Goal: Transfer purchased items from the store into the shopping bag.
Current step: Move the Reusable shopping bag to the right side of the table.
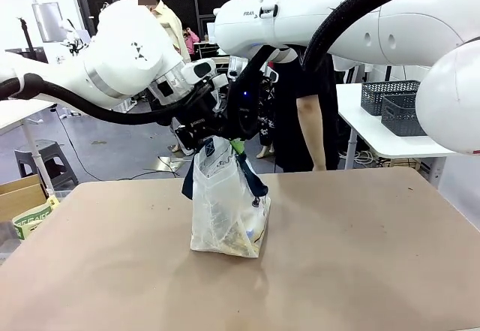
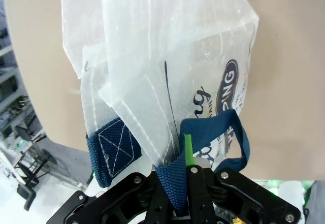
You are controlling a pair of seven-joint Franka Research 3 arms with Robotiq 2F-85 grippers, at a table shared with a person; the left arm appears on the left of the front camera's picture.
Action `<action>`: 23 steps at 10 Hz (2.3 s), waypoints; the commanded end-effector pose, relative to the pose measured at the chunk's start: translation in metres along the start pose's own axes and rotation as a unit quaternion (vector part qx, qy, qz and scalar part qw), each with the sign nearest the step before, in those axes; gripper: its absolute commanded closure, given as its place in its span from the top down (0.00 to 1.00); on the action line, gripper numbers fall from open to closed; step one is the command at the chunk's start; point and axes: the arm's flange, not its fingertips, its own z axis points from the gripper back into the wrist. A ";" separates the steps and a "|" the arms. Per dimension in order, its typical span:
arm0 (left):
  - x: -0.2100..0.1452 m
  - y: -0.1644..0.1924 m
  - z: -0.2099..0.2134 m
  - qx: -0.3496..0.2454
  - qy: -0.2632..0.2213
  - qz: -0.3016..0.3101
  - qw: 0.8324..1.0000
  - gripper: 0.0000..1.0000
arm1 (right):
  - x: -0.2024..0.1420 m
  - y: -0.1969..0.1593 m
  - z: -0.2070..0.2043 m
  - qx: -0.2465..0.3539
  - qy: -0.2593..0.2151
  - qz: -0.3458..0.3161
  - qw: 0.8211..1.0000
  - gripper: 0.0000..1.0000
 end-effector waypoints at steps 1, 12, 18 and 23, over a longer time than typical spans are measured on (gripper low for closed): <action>-0.004 -0.004 -0.010 0.032 -0.006 0.008 0.999 1.00 | 0.004 0.008 0.002 0.009 0.013 -0.004 1.000 0.00; -0.004 -0.005 -0.023 0.069 -0.053 0.009 0.996 0.00 | 0.005 0.005 0.001 0.018 0.018 0.017 1.000 0.00; 0.001 -0.002 -0.022 0.055 -0.042 0.004 0.998 0.00 | 0.002 0.001 0.000 0.019 -0.001 0.066 0.998 0.00; 0.001 -0.002 -0.022 0.055 -0.042 0.004 0.998 0.00 | 0.003 -0.008 0.008 0.038 0.002 0.088 0.995 0.85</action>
